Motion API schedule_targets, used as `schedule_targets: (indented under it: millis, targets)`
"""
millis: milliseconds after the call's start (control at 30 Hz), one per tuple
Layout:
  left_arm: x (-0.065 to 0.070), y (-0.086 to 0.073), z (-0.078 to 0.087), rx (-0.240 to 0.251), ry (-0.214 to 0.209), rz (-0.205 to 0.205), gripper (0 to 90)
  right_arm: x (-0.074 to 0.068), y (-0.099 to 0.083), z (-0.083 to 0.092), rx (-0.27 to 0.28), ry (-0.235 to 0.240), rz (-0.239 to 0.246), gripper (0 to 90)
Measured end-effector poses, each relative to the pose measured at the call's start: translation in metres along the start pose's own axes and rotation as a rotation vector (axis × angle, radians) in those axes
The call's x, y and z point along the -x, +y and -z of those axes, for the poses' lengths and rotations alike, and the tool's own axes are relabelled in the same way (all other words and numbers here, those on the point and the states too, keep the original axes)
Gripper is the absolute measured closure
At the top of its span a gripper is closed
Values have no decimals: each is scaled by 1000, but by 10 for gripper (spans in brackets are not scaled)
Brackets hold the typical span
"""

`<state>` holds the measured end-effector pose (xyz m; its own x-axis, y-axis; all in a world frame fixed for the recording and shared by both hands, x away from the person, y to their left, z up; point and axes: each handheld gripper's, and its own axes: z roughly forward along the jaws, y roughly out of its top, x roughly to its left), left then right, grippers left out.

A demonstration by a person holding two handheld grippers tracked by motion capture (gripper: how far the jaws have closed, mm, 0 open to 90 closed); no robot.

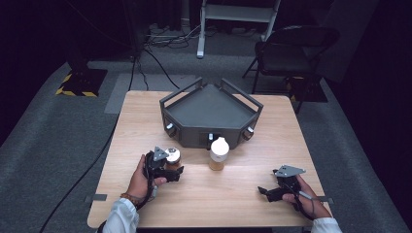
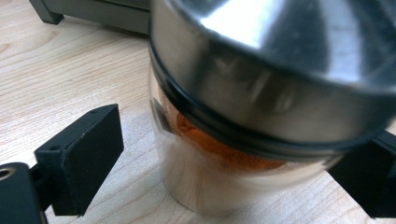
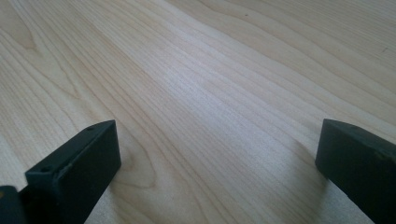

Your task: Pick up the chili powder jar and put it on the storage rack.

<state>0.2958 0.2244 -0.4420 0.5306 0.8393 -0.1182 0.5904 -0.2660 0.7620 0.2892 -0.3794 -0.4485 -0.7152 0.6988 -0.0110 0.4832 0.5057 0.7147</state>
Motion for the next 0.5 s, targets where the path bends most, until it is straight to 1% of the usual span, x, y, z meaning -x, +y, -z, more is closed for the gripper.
schedule_targets:
  millis: [67,100,167,200,233,267,433,500]
  targets:
    - [0,0,-1,2,3,7,44,0,0,0,0,0,0,0]
    - [-1,-2,-1,12,2,24,52,0,0,0,0,0,0,0]
    - [-1,-3,-1,15,2,26,56,0,0,0,0,0,0,0]
    - [-1,-5,-1,28,7,45,64,0,0,0,0,0,0,0]
    - [-1,-5,-1,28,7,45,71,0,0,0,0,0,0,0]
    - [-2,-6,-1,30,5,54,71,0,0,0,0,0,1,0]
    - [0,-5,-4,19,5,46,73,0,0,0,0,0,0,0]
    - [-1,-5,-6,32,1,53,82,0,0,0,0,0,0,0]
